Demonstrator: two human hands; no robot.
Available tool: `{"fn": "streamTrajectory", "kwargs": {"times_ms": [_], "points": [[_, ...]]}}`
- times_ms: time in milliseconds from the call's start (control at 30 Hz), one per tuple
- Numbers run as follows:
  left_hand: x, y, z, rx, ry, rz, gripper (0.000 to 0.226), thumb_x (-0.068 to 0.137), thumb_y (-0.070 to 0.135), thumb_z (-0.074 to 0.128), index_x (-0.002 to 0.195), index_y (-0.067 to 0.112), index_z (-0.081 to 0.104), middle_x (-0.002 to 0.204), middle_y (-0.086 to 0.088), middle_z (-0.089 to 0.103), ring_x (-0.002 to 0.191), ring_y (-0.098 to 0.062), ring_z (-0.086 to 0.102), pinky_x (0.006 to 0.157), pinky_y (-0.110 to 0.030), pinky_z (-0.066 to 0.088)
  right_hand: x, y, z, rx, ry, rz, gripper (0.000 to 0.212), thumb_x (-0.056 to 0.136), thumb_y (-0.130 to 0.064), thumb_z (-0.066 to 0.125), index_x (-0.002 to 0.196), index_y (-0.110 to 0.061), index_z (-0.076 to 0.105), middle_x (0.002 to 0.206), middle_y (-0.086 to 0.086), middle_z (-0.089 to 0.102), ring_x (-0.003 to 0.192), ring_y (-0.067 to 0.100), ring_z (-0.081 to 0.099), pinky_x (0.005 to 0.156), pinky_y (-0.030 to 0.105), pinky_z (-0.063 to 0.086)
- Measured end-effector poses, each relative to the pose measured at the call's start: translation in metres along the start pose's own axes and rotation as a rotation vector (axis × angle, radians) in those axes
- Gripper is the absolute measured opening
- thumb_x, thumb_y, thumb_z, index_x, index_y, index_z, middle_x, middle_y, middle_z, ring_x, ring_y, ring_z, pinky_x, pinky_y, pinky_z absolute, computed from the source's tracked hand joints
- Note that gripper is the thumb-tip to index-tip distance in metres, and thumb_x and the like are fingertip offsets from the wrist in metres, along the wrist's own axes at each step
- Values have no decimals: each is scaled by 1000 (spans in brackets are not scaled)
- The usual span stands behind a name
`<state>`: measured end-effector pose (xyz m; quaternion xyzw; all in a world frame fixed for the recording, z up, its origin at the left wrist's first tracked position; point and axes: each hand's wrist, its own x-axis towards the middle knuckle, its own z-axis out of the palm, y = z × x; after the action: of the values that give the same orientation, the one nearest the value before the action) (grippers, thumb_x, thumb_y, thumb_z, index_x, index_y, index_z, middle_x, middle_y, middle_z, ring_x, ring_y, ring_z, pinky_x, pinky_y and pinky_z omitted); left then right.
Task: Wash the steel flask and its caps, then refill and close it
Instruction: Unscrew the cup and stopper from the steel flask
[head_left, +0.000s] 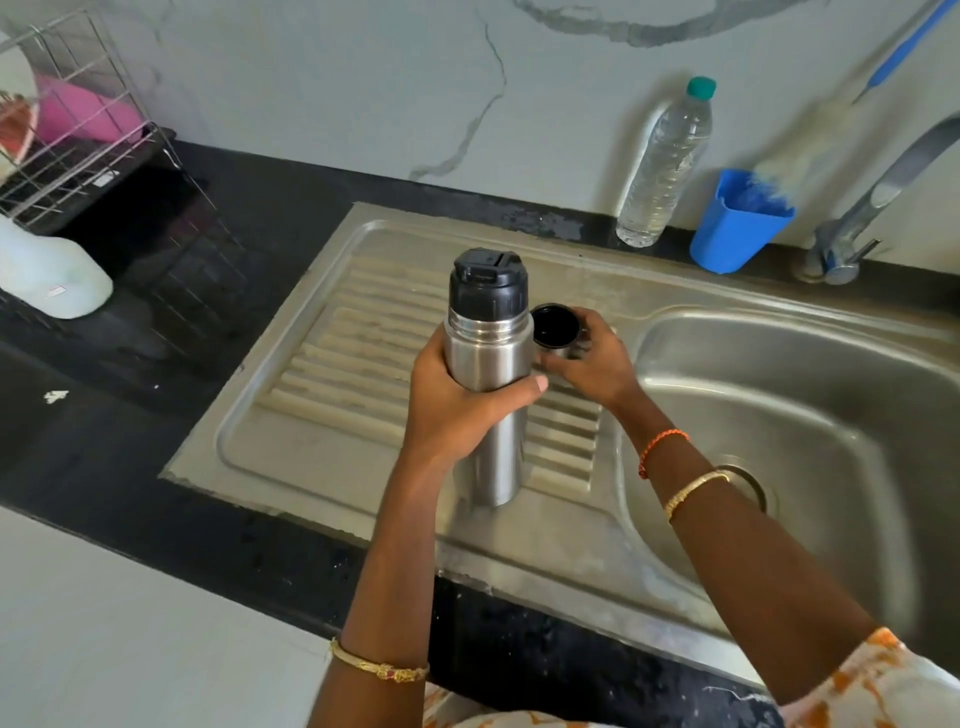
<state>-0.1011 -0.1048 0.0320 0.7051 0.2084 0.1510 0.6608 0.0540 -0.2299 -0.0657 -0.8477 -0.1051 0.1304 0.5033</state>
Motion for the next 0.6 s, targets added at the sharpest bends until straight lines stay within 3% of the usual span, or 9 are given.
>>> {"fn": "streamTrajectory", "kwargs": {"times_ms": [67,167,233,333,467,600], "points": [[1,0,1,-3,-3,8,51,61,-3,87,104,11,64,83,7,73,76,-10,71,63,-21,54,-12,-18,-9,68,62,42,92,71,-29,80,145,-14,28,145,7,38,127,22,44,103,39,43],[4,4,6,16,-13,22,53,60,1,89,104,14,64,86,6,73,78,-10,71,64,-21,54,-49,-77,-36,338,288,-182,60,80,-23,67,133,-13,42,132,3,50,116,14,52,98,36,46],[3,5,14,33,-27,34,54,58,4,90,104,16,64,89,4,74,79,-11,71,65,-23,55,-77,-117,-52,388,200,-362,48,77,-27,68,120,-13,51,118,5,60,106,12,60,92,31,50],[-3,9,31,79,-81,76,59,58,10,90,109,20,61,94,4,73,85,-9,71,71,-31,59,-100,-148,-59,304,5,-396,54,70,-36,78,114,-19,52,109,2,63,99,9,63,85,24,53],[-14,19,55,170,-136,155,57,57,14,89,105,20,58,87,6,70,75,-3,68,63,-23,57,-103,-143,-67,265,202,-415,37,69,-14,82,94,-15,56,86,0,63,78,8,61,75,23,52],[-23,24,74,254,-214,197,52,52,21,87,93,25,55,81,8,67,69,-4,65,60,-28,56,-103,-128,-92,375,216,-399,27,68,7,70,81,-12,55,74,3,59,67,12,56,68,32,50]]}}
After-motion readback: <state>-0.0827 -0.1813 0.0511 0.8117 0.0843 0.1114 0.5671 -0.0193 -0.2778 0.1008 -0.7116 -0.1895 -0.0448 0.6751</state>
